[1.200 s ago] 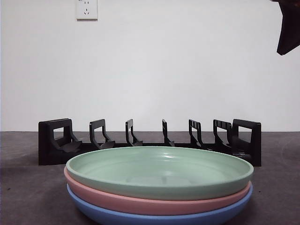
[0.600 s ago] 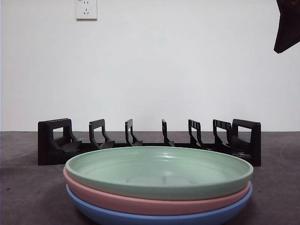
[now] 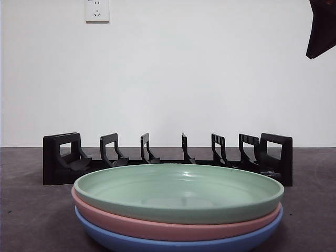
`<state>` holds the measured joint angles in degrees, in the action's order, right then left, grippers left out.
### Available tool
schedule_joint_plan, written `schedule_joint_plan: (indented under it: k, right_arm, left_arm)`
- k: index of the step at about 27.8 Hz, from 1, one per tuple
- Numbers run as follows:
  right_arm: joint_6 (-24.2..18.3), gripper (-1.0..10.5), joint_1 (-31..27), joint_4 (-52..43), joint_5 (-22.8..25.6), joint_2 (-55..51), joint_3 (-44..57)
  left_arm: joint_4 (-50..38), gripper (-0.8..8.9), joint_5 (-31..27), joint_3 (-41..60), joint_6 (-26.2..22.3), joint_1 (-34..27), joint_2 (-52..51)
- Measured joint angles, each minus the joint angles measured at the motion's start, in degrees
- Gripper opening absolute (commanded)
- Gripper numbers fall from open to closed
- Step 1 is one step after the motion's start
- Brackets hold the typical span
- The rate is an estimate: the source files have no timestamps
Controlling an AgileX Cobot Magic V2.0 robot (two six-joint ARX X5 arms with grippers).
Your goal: Place the plate
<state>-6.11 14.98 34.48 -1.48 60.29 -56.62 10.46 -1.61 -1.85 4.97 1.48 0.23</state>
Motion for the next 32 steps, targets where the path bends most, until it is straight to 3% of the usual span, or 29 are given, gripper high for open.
schedule_joint_plan:
  k: [12,15,18,22,26,29,32]
  right_arm:
    - [-0.04,0.2,0.02,-2.49,0.07,-0.07,0.00]
    - [-0.96,0.2,0.07,-3.19,2.38,-1.97,0.81]
    - [-1.40,0.2,-0.79,-13.14,4.44,-11.10,8.68]
    - [-0.59,0.2,-5.51,-30.64,6.16,-31.21,27.96]
    - [1.88,0.2,-11.47,-28.83,6.12,-49.81,44.13]
    - [3.08,0.2,-14.93,-24.48,6.10,-57.24,49.99]
    - [4.17,0.2,-15.78,-25.94,6.12,-60.26,52.98]
  left_arm:
    - [-0.02,0.25,0.00,0.00,0.39,0.00,0.00]
    - [-0.02,0.25,0.00,0.00,0.39,0.00,0.00]
    - [0.00,0.25,0.00,0.00,0.39,0.00,0.00]
    - [0.00,0.24,0.00,0.00,0.42,0.00,0.00]
    - [0.00,0.25,0.00,0.00,0.42,0.00,0.00]
    - [0.00,0.25,0.00,0.00,0.42,0.00,0.00]
    - [0.00,0.25,0.00,0.00,0.42,0.00,0.00]
